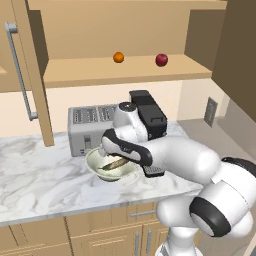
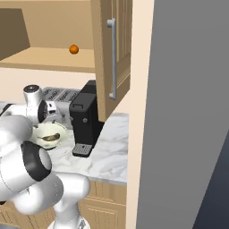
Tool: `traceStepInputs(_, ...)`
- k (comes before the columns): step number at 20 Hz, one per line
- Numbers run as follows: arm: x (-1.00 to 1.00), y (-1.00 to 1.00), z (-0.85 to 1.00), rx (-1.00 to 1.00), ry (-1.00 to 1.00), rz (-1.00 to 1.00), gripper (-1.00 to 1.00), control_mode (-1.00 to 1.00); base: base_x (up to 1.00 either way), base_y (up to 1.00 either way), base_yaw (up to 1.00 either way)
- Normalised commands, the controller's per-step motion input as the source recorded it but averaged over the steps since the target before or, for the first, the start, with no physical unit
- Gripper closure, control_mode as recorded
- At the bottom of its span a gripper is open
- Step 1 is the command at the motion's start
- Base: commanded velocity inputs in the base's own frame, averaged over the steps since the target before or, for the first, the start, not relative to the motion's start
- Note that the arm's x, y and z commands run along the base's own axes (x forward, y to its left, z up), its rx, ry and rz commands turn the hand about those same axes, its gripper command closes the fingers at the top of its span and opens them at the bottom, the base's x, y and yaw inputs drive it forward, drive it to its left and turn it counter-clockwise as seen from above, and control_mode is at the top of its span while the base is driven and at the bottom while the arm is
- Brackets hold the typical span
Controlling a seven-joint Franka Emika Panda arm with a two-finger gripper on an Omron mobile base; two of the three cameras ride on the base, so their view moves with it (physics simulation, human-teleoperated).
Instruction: Open the cabinet. Pick the banana and apple from the cabinet and place them into the bowl. Then close the cabinet.
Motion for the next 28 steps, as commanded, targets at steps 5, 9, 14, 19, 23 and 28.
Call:
traceStepInputs(5, -0.26, 0.00, 0.37, 0.00, -0.09, 0.00, -1.00, -1.00, 0.00, 0.00, 0.00)
traceStepInputs(9, -0.35, -0.09, 0.37, 0.00, -0.05, 0.00, -1.00, -1.00, 0.00, 0.00, 0.00)
traceStepInputs(14, -0.36, -0.14, 0.41, 0.00, 0.00, 0.00, -1.00, -1.00, 0.00, 0.00, 0.00)
traceStepInputs(19, -0.52, -0.10, 0.23, 0.00, 0.00, 0.00, -1.00, -1.00, 0.00, 0.00, 0.00)
traceStepInputs(23, -0.66, 0.00, 0.15, 0.00, 0.00, 0.01, -1.00, -1.00, 0.00, 0.00, 0.00)
traceStepInputs(28, -0.66, -0.05, 0.14, 0.00, -0.12, 0.00, -1.00, -1.00, 0.00, 0.00, 0.00)
